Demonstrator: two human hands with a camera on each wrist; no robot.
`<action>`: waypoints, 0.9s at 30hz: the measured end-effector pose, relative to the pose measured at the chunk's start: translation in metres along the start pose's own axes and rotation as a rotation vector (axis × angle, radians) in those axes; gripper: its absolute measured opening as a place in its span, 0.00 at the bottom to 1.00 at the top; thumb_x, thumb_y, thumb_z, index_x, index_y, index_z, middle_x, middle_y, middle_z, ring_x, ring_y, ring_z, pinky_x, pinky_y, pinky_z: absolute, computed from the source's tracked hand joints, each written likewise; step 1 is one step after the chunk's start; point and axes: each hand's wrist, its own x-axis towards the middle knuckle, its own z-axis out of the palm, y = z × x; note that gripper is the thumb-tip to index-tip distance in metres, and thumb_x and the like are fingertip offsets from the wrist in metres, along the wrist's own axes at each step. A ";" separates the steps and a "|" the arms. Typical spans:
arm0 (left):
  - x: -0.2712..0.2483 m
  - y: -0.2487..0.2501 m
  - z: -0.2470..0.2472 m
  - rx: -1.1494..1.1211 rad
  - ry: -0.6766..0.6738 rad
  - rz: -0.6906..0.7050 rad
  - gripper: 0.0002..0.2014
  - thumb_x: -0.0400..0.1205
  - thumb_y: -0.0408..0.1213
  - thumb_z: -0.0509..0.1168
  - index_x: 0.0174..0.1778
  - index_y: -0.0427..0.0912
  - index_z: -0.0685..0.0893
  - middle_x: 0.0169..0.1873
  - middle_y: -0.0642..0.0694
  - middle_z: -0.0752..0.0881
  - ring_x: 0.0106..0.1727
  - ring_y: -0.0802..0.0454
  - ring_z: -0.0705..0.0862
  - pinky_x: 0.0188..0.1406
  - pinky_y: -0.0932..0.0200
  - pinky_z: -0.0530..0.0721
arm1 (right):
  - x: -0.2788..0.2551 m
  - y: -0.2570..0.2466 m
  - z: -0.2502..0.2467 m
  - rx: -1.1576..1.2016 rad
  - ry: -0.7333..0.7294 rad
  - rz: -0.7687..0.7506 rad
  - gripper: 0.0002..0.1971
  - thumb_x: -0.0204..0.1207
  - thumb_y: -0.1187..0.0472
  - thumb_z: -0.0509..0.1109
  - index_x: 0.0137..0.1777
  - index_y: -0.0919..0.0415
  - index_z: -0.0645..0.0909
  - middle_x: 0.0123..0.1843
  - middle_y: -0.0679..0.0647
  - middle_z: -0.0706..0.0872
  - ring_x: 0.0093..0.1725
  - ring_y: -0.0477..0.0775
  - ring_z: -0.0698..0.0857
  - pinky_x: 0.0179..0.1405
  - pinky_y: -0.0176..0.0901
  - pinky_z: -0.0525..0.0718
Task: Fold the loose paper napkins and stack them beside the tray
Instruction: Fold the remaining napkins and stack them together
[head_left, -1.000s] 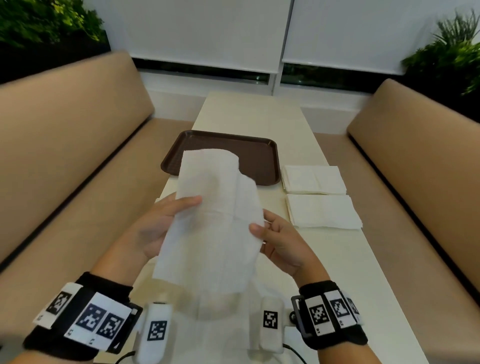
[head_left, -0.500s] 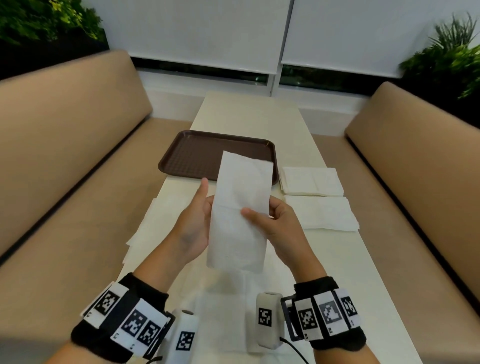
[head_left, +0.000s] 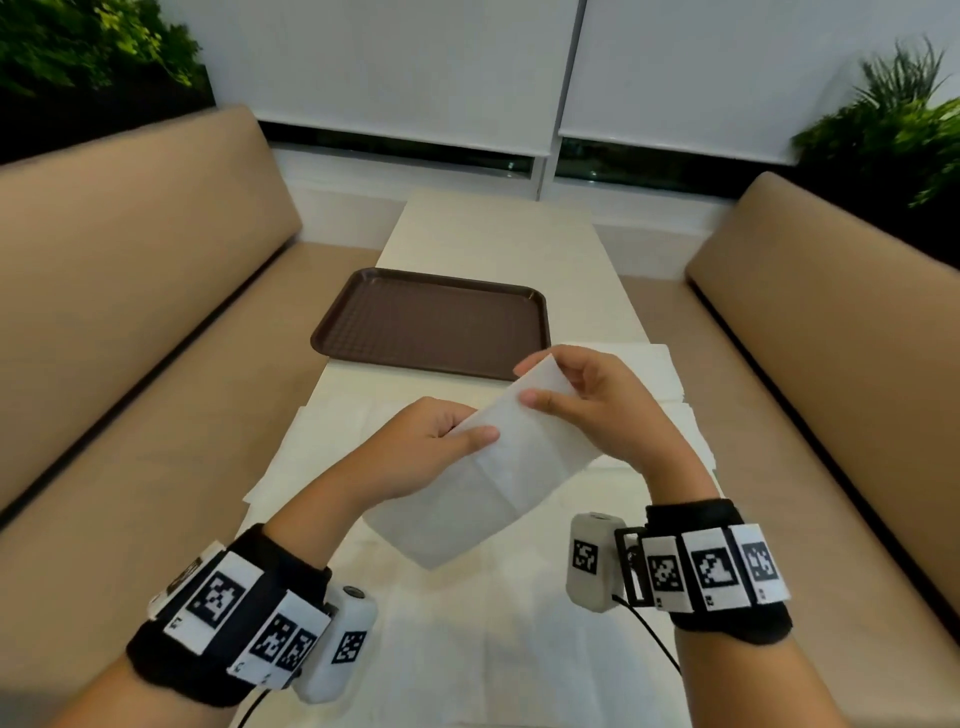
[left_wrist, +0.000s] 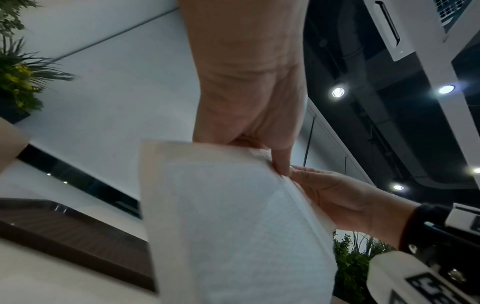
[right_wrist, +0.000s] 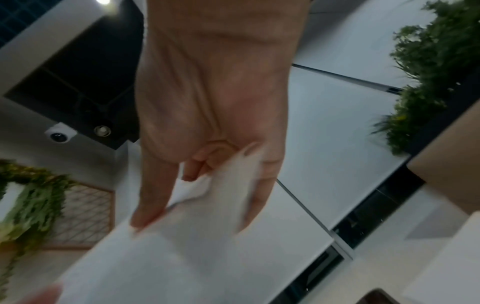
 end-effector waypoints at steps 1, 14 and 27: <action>0.001 -0.001 0.000 -0.050 0.003 -0.007 0.16 0.83 0.49 0.63 0.47 0.40 0.87 0.40 0.43 0.90 0.39 0.50 0.87 0.40 0.58 0.80 | 0.000 0.003 -0.001 0.012 0.023 0.006 0.04 0.75 0.57 0.75 0.48 0.50 0.86 0.46 0.47 0.89 0.47 0.47 0.86 0.44 0.36 0.82; 0.011 -0.038 0.005 -0.293 0.025 -0.150 0.08 0.78 0.28 0.70 0.49 0.44 0.83 0.42 0.42 0.91 0.43 0.50 0.89 0.41 0.60 0.85 | -0.039 0.073 -0.024 0.069 0.274 0.253 0.06 0.82 0.57 0.66 0.48 0.56 0.83 0.40 0.54 0.87 0.39 0.52 0.83 0.38 0.44 0.78; 0.187 -0.034 0.086 -0.385 0.051 -0.154 0.17 0.76 0.20 0.66 0.57 0.43 0.84 0.53 0.44 0.80 0.52 0.49 0.81 0.52 0.56 0.81 | 0.011 0.178 -0.108 -0.110 0.459 0.498 0.12 0.75 0.71 0.69 0.56 0.60 0.85 0.56 0.56 0.84 0.49 0.55 0.82 0.43 0.42 0.82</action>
